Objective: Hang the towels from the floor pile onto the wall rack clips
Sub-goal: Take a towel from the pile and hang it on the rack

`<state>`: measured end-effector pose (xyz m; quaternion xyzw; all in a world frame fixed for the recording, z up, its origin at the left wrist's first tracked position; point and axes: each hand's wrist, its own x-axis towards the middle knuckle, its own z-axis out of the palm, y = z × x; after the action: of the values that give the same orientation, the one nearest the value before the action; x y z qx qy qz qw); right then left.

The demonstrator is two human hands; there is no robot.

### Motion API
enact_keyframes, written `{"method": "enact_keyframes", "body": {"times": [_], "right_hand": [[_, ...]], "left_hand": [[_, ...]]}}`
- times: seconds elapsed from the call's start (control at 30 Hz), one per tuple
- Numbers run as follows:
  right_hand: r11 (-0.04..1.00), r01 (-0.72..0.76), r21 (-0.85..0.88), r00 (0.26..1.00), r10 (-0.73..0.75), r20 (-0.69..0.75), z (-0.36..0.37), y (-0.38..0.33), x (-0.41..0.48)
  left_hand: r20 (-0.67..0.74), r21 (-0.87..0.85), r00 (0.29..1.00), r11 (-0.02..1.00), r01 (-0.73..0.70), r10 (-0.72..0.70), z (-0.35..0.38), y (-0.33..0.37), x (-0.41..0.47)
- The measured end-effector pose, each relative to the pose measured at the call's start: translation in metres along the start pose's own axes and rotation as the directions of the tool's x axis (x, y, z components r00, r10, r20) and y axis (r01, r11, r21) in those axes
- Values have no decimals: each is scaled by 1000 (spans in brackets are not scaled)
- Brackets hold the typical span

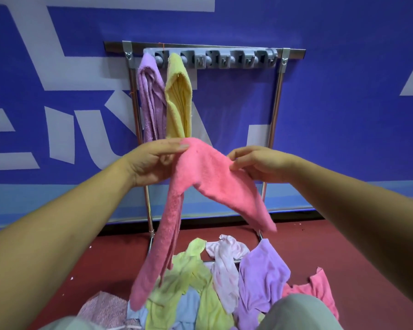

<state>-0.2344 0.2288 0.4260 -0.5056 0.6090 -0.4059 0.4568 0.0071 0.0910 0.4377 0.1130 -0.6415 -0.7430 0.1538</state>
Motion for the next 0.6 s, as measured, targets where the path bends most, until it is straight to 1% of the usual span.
{"method": "enact_keyframes", "body": {"times": [0.07, 0.1, 0.13, 0.27, 0.33, 0.43, 0.53, 0.6], "right_hand": [[998, 6, 62, 980, -18, 199, 11, -3, 0], [996, 19, 82, 967, -39, 252, 18, -6, 1], [993, 41, 113, 963, -69, 259, 25, -10, 2], [963, 151, 224, 972, -186, 144, 38, -28, 4], [955, 150, 256, 973, -189, 134, 31, -34, 1], [935, 142, 324, 971, -195, 137, 20, -39, 0], [942, 152, 298, 971, -199, 134, 15, -45, 3], [951, 167, 261, 977, -195, 89, 11, -53, 4]], "left_hand": [[20, 3, 1000, 1000, -2, 2, 5, 7, 6], [27, 19, 1000, 1000, 4, -5, 7, 11, 8], [31, 44, 999, 999, 7, -9, 8, 13, 10], [39, 122, 999, 992, 18, -23, 4, 19, 14], [57, 166, 998, 986, 30, -40, 0, 20, 14], [39, 236, 998, 971, 44, -54, -6, 21, 13], [-3, 249, 1000, 968, 7, -6, -5, 26, 16], [-43, 282, 999, 959, -17, 31, -1, 36, 22]]}}
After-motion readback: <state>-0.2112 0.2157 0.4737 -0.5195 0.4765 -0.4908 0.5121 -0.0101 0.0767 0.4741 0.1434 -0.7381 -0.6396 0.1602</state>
